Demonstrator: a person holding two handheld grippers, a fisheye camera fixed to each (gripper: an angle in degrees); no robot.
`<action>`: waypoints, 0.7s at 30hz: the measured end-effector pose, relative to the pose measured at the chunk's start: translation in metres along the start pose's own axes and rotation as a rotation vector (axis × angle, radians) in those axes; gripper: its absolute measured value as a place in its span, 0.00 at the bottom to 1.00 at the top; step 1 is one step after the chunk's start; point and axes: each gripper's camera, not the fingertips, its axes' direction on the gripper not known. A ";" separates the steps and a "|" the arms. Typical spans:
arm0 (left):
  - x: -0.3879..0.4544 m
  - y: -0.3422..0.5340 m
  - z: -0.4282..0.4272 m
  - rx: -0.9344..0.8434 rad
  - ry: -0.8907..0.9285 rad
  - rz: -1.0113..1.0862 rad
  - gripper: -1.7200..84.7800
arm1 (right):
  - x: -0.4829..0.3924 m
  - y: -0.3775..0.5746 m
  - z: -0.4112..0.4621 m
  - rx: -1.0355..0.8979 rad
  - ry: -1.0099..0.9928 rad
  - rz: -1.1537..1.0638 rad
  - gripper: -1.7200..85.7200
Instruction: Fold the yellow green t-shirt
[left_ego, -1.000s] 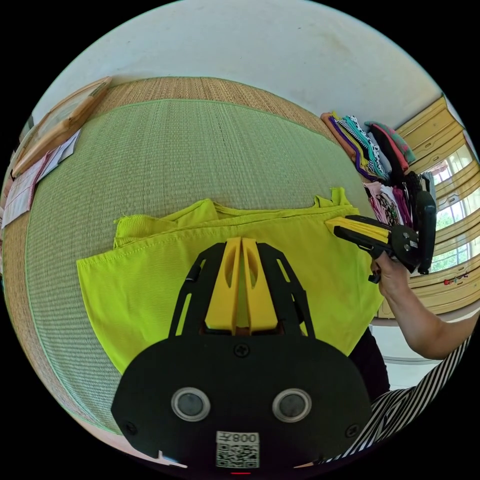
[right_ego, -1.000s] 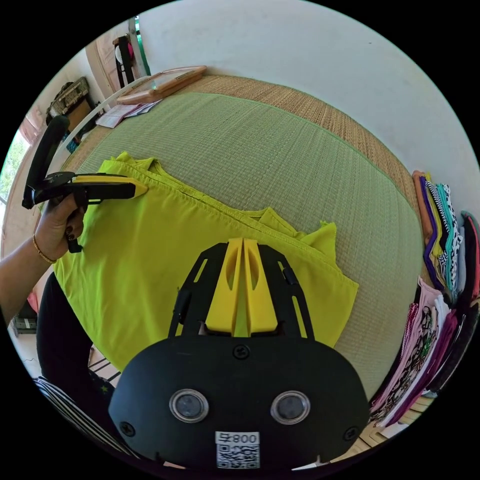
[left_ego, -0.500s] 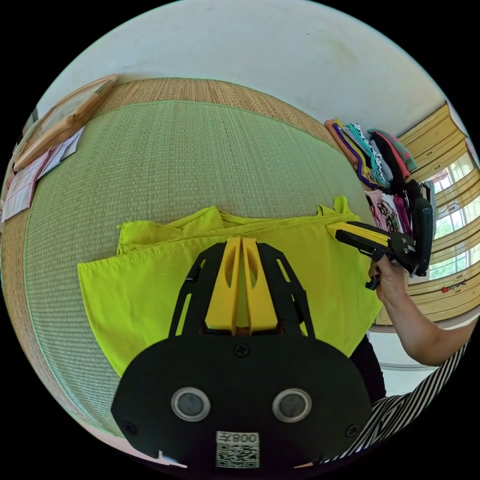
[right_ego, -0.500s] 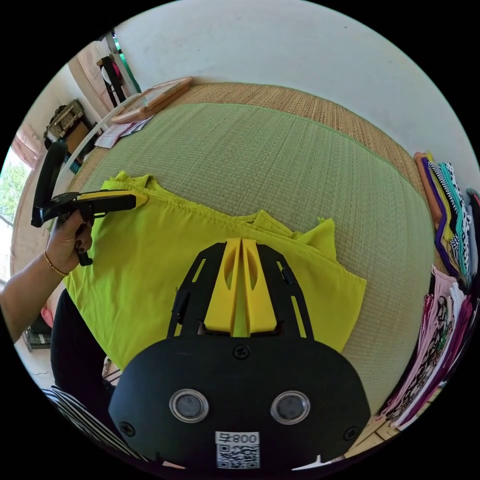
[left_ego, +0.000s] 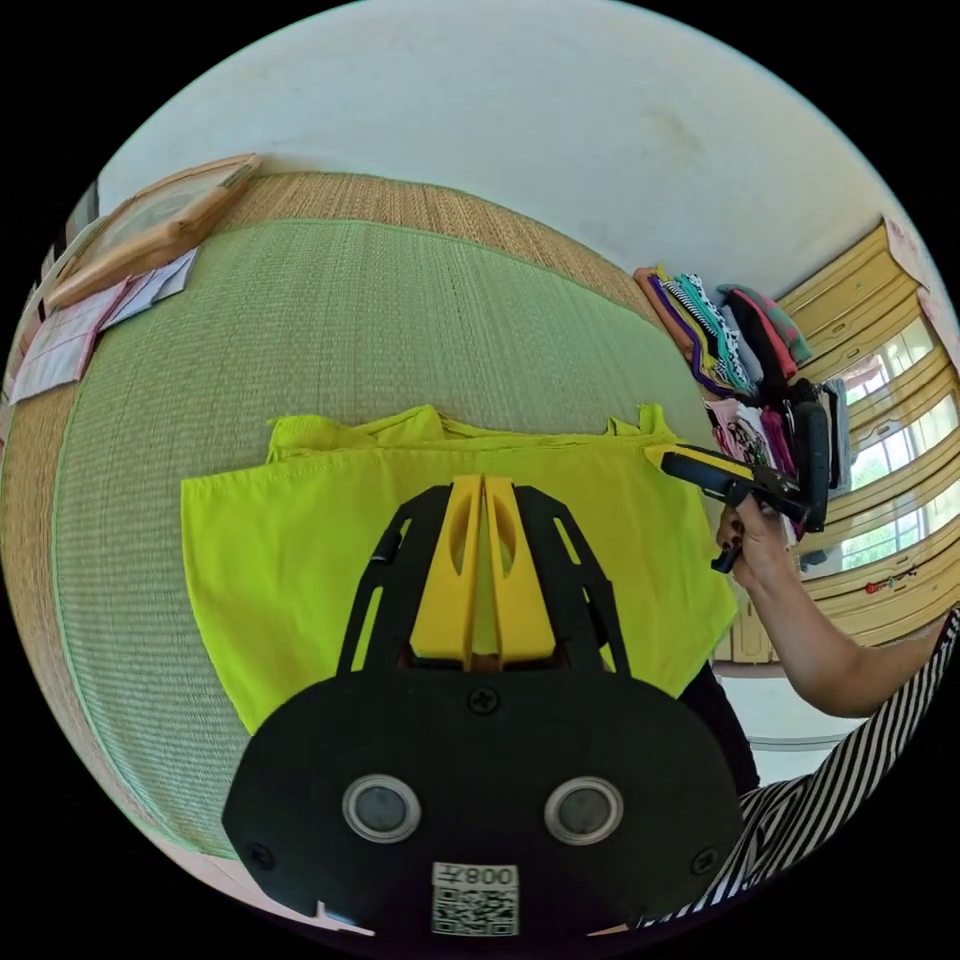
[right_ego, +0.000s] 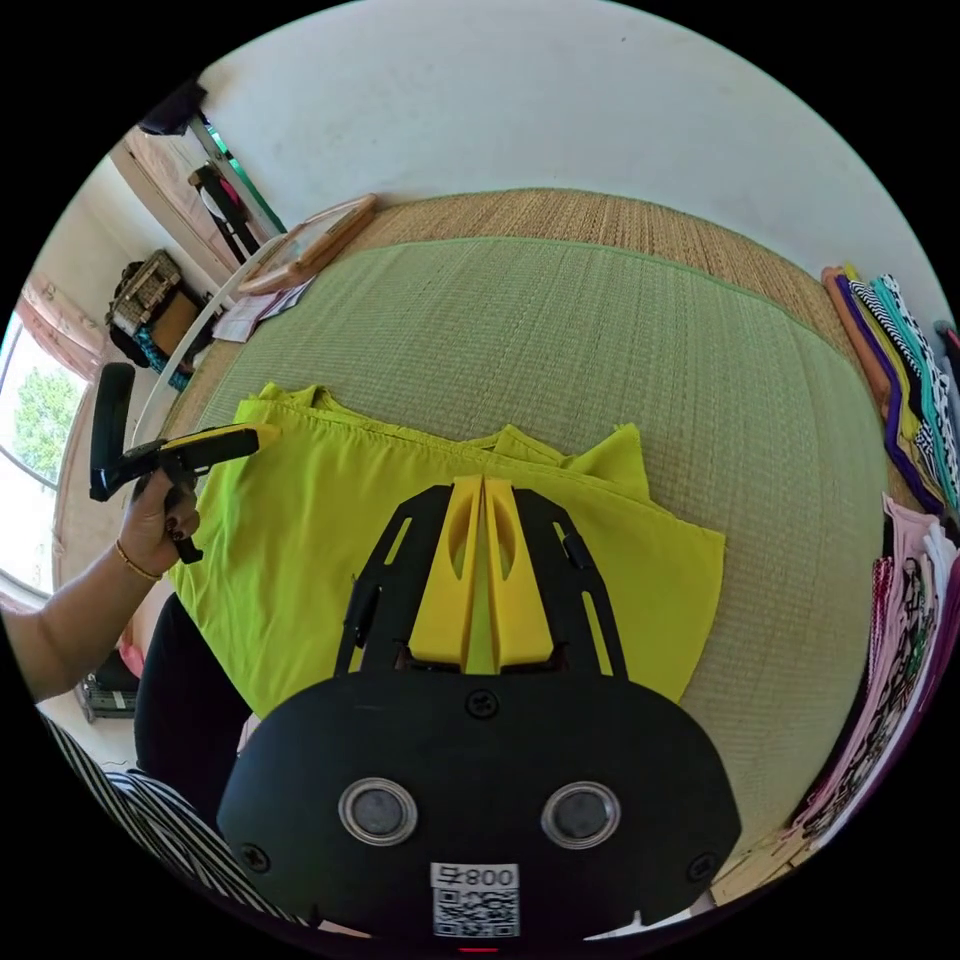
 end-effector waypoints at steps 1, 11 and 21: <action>-0.005 0.012 -0.009 0.002 0.010 -0.014 0.02 | 0.003 0.007 -0.014 0.006 -0.013 0.003 0.02; -0.073 0.139 -0.084 -0.063 -0.051 -0.262 0.03 | 0.047 0.111 -0.122 -0.042 -0.165 0.129 0.02; -0.113 0.213 -0.094 -0.044 0.030 -0.437 0.09 | 0.116 0.234 -0.223 0.009 -0.259 0.487 0.06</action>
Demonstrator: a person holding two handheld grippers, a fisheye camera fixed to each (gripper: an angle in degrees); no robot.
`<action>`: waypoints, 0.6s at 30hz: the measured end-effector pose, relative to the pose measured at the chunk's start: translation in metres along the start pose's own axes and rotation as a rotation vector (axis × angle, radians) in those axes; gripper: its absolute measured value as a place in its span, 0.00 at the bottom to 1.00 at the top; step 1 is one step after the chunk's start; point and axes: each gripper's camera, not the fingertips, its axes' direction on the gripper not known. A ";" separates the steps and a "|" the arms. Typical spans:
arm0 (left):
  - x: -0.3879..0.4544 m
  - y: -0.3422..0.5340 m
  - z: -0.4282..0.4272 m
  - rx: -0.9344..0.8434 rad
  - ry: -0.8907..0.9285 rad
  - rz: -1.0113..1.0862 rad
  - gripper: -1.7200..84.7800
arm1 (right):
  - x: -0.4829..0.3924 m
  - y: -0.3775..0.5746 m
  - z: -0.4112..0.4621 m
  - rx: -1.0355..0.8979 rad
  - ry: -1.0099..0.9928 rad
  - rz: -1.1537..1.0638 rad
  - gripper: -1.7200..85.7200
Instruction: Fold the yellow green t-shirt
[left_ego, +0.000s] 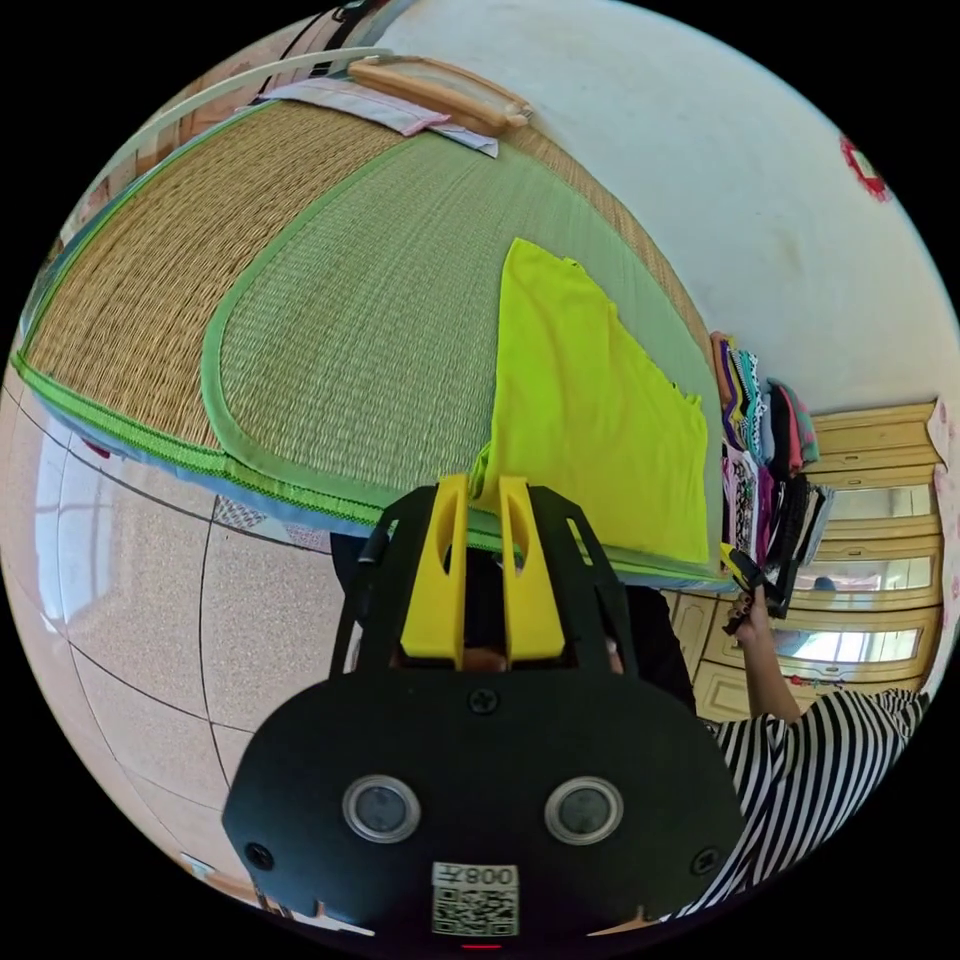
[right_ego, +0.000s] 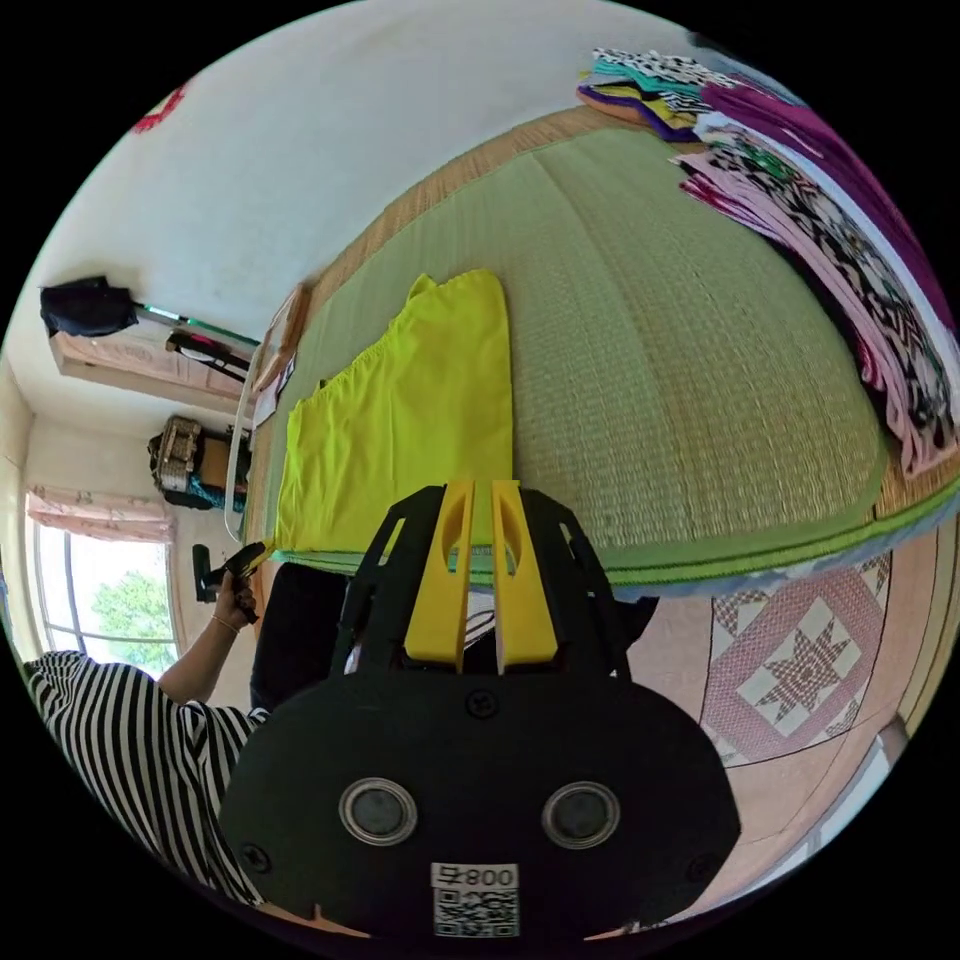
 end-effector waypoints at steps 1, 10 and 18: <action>-0.005 0.002 0.004 -0.006 0.024 -0.016 0.08 | 0.009 0.008 -0.009 0.005 -0.004 0.029 0.07; -0.026 0.017 0.030 -0.018 0.102 -0.066 0.05 | 0.028 0.029 -0.042 0.014 -0.097 0.104 0.09; -0.027 0.028 0.060 -0.027 0.099 -0.065 0.03 | 0.014 0.024 -0.052 -0.038 -0.131 0.086 0.07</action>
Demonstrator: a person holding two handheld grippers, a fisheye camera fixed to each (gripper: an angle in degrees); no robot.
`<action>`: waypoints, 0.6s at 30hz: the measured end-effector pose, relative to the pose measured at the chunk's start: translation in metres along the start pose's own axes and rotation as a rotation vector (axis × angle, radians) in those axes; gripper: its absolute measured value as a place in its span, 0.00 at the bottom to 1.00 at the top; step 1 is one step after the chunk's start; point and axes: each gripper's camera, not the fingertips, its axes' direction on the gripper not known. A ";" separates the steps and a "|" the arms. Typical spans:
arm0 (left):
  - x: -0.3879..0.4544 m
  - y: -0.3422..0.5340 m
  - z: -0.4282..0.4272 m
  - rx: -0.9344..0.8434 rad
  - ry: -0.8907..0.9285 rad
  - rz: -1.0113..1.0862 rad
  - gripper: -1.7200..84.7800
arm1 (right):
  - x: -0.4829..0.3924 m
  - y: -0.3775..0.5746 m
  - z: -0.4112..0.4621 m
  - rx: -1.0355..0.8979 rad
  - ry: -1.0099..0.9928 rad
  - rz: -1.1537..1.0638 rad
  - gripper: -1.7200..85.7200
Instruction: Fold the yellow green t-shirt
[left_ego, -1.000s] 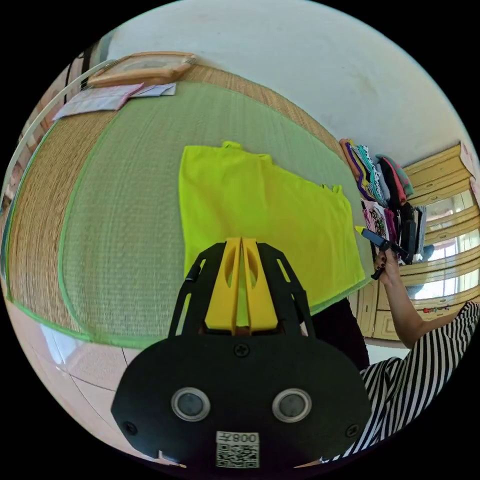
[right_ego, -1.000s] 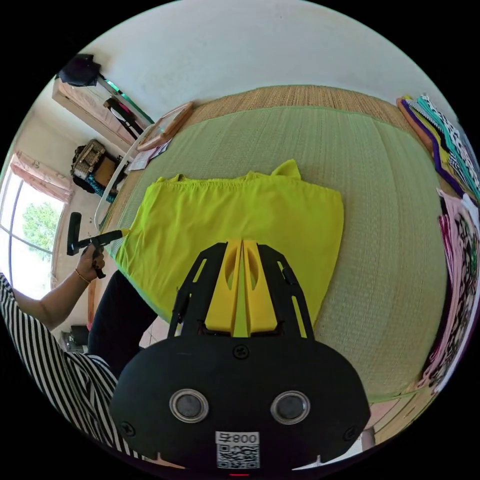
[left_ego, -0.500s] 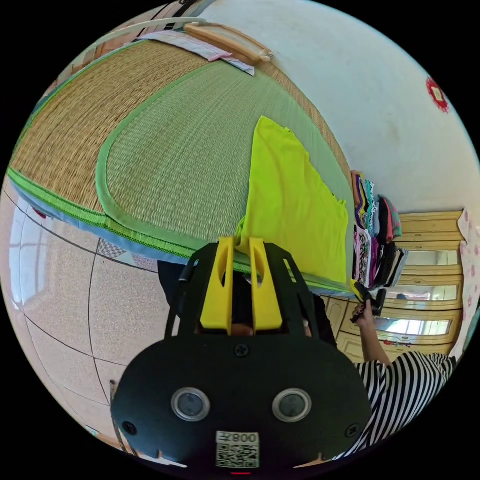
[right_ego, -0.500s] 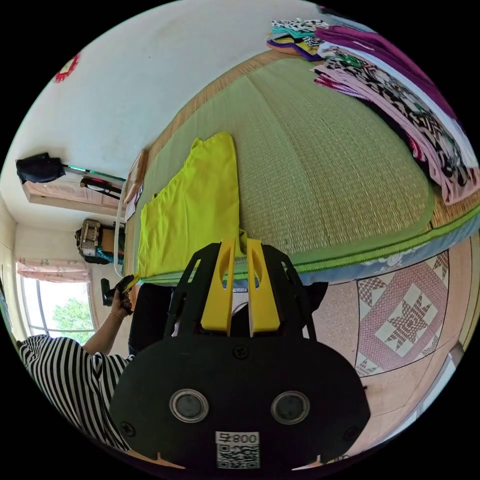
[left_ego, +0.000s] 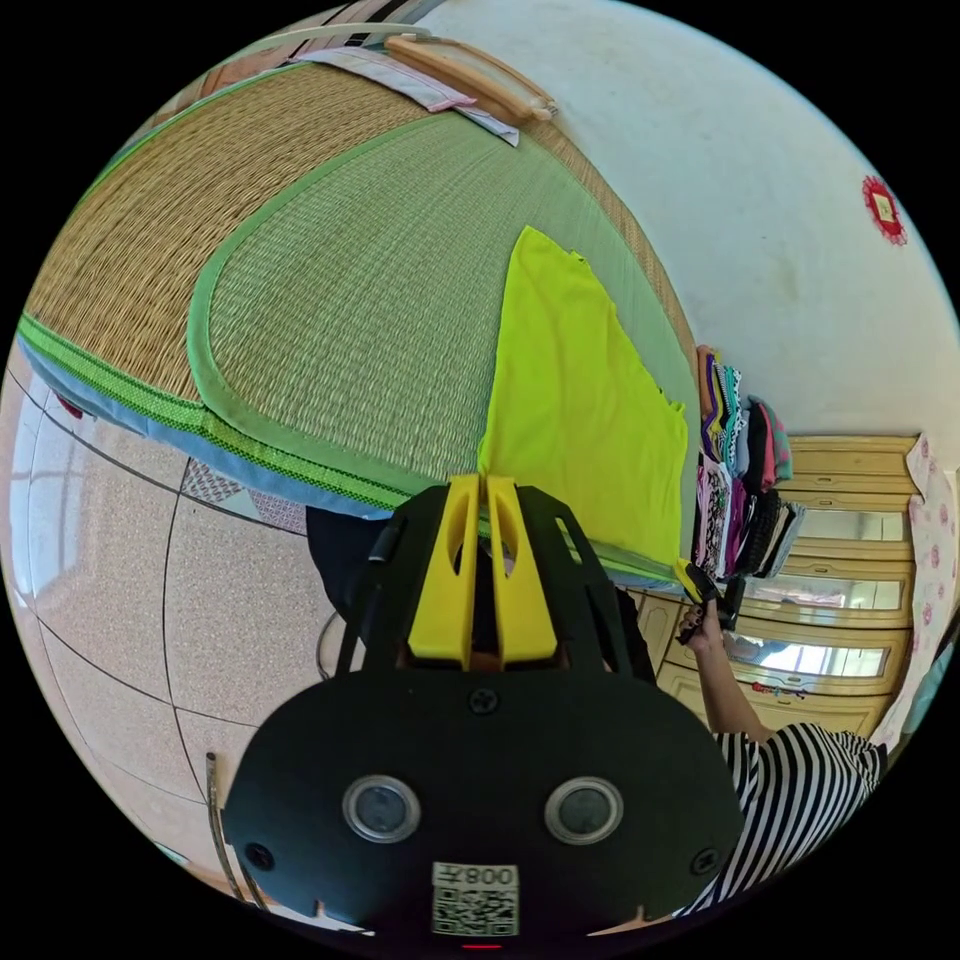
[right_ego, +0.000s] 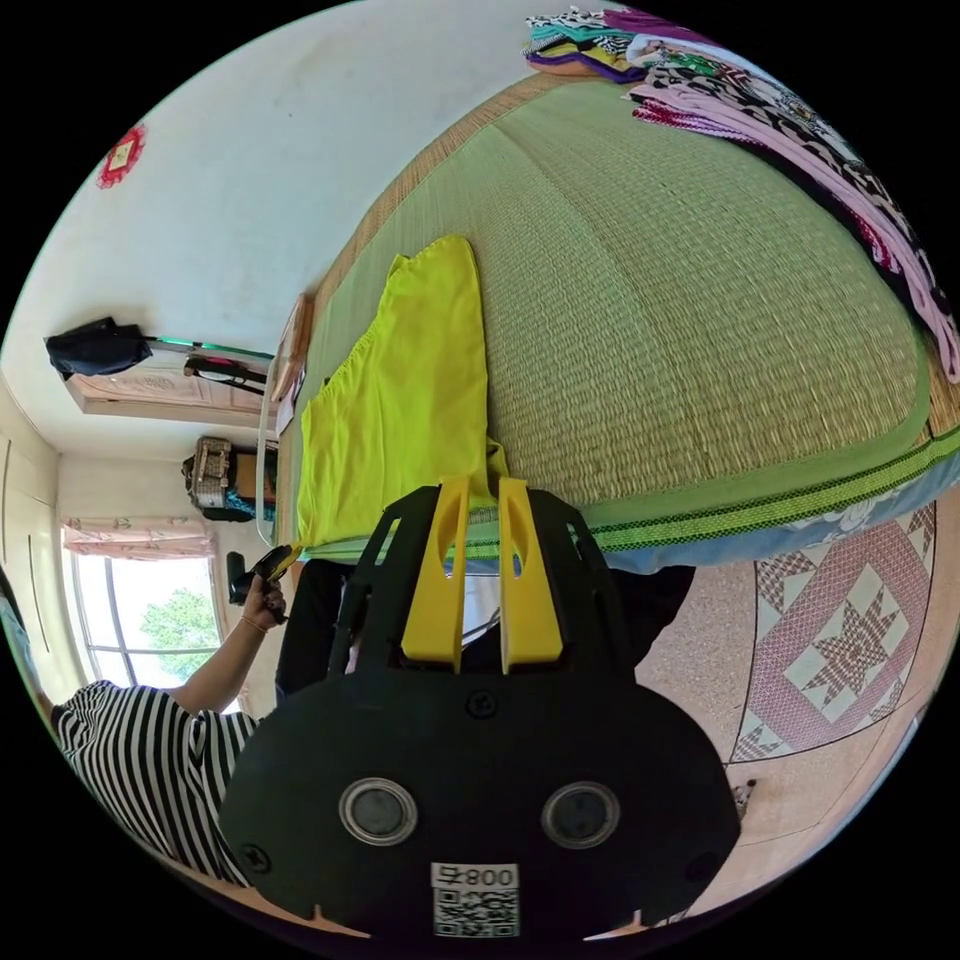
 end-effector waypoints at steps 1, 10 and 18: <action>-0.002 0.002 0.004 0.002 0.002 -0.003 0.03 | -0.002 0.000 -0.002 -0.011 -0.004 -0.003 0.06; -0.009 0.020 0.042 0.009 -0.014 0.034 0.03 | -0.020 0.012 -0.030 -0.075 -0.010 -0.040 0.03; -0.019 0.044 0.099 0.028 -0.054 -0.015 0.02 | -0.022 0.032 -0.048 -0.075 -0.059 0.007 0.02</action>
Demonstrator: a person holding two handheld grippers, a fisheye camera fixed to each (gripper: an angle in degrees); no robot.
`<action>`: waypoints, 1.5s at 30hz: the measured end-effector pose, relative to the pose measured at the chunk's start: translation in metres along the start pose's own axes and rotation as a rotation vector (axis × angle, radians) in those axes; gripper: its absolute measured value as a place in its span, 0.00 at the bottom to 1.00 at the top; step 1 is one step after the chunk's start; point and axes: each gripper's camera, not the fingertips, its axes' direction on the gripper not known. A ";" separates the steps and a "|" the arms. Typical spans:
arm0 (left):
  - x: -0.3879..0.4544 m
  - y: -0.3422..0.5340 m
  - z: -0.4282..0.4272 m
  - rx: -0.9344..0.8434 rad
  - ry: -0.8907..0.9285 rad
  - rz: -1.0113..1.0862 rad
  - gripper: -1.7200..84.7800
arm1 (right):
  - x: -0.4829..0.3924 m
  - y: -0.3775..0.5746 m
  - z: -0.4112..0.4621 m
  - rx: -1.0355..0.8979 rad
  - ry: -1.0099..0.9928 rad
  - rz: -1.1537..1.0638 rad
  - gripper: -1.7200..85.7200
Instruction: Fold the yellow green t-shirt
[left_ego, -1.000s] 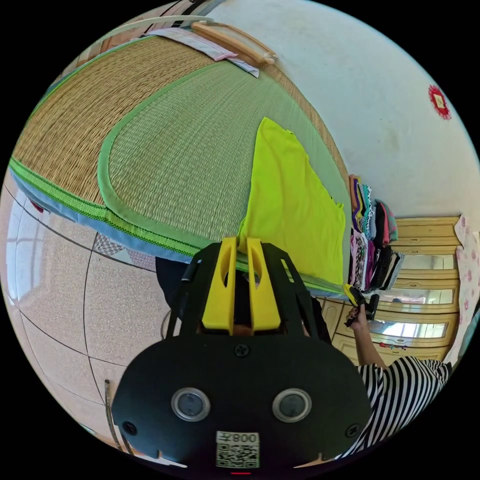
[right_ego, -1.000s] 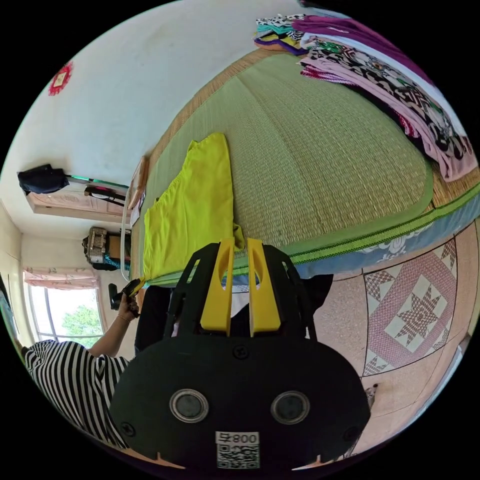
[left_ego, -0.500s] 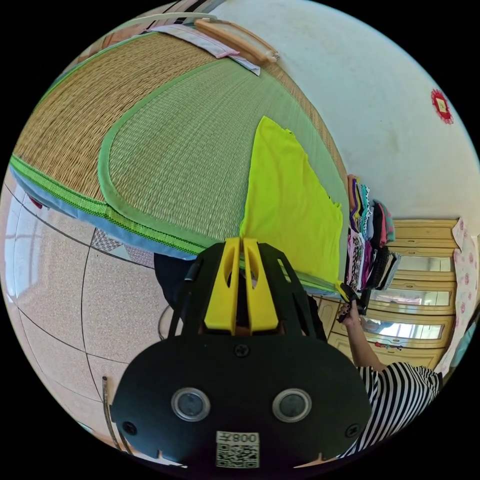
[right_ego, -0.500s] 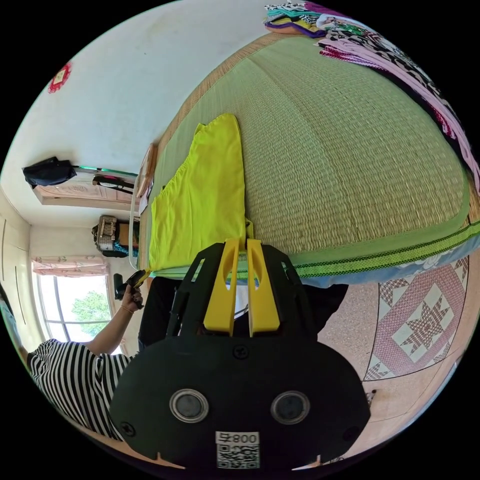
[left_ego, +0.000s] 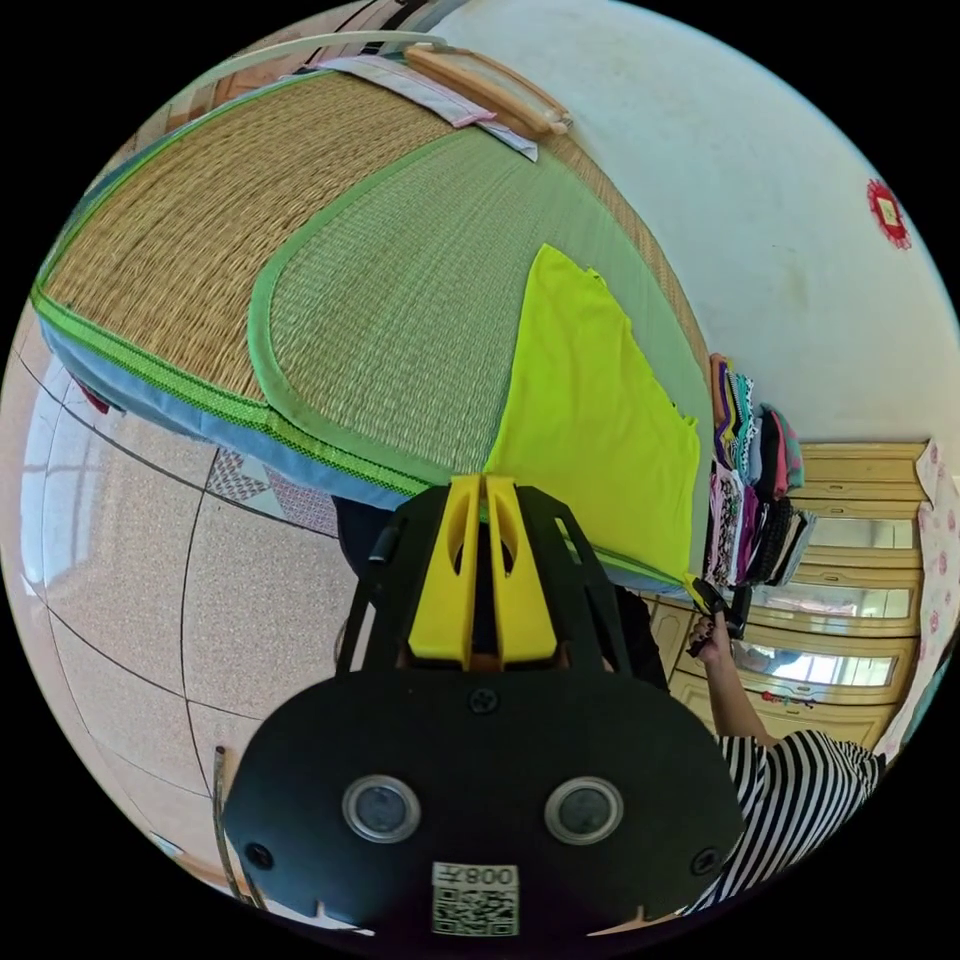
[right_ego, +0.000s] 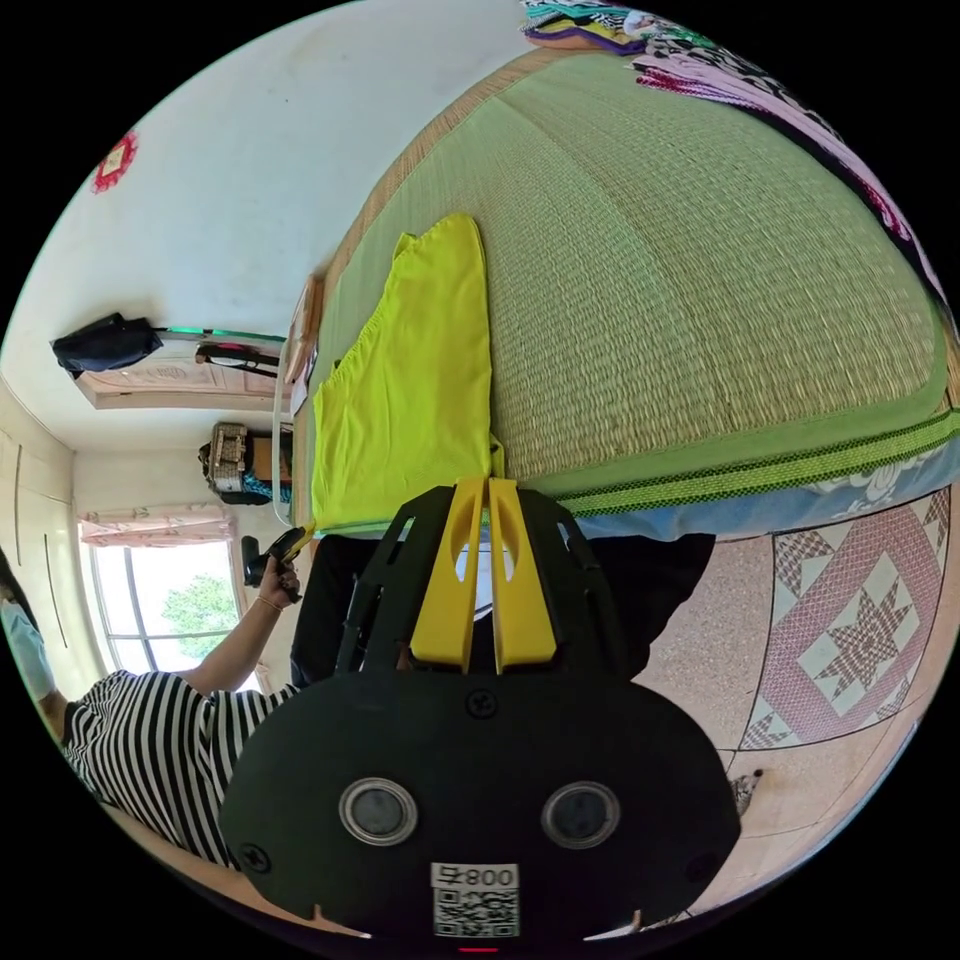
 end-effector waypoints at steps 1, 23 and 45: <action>0.002 0.005 0.006 0.015 -0.031 0.004 0.02 | -0.003 0.002 -0.005 0.001 0.002 -0.005 0.02; 0.356 0.164 0.350 -0.336 0.014 1.163 0.06 | -0.043 0.026 -0.081 0.055 -0.154 -0.064 0.02; 0.426 0.251 0.554 -0.277 -0.255 1.336 0.03 | -0.055 0.007 -0.128 0.060 -0.232 -0.086 0.03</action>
